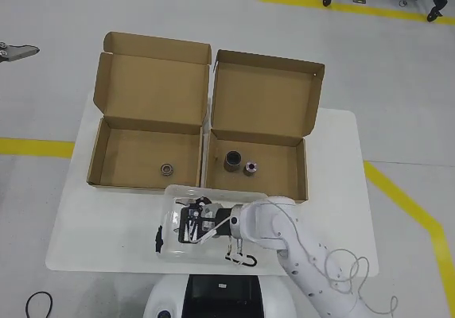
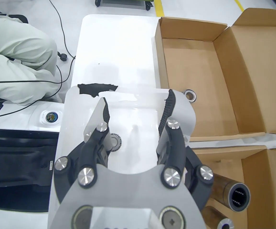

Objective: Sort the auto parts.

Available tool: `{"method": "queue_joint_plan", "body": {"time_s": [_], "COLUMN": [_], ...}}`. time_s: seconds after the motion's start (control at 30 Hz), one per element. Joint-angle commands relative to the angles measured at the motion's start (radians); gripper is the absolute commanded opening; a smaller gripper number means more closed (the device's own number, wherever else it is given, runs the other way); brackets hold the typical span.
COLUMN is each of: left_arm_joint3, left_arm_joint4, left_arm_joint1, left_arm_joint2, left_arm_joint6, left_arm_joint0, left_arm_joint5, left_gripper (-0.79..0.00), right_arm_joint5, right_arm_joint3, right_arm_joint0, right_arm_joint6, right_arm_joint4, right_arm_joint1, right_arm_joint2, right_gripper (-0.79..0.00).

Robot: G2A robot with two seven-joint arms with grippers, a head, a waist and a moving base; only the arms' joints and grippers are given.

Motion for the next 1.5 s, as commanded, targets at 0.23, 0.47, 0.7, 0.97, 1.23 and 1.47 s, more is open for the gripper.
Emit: {"method": "queue_joint_plan", "body": {"time_s": [0.23,0.47,0.7,0.97,1.23,1.47], "left_arm_joint3": [0.000,0.000,0.000,0.000,0.000,0.000], "left_arm_joint4": [0.000,0.000,0.000,0.000,0.000,0.000], "left_arm_joint1": [0.000,0.000,0.000,0.000,0.000,0.000], "left_arm_joint2": [0.000,0.000,0.000,0.000,0.000,0.000], "left_arm_joint6": [0.000,0.000,0.000,0.000,0.000,0.000], "left_arm_joint0": [0.000,0.000,0.000,0.000,0.000,0.000], "left_arm_joint5": [0.000,0.000,0.000,0.000,0.000,0.000], "left_gripper": [0.000,0.000,0.000,0.000,0.000,0.000], "right_arm_joint5": [-0.033,0.007,0.034,0.060,0.101,0.126], "right_arm_joint3": [0.032,0.101,0.141,0.199,0.212,0.236], "right_arm_joint0": [-0.031,-0.004,0.045,0.088,0.107,0.126], "right_arm_joint6": [0.010,0.104,0.153,0.176,0.160,0.164], "right_arm_joint4": [-0.066,-0.070,-0.074,-0.087,-0.136,-0.161], "right_arm_joint1": [0.025,0.025,0.018,0.010,0.010,0.004], "right_arm_joint2": [-0.017,-0.054,-0.109,-0.161,-0.195,-0.234], "right_gripper": [-0.409,-0.419,-0.394,-0.329,-0.332,-0.369]}}
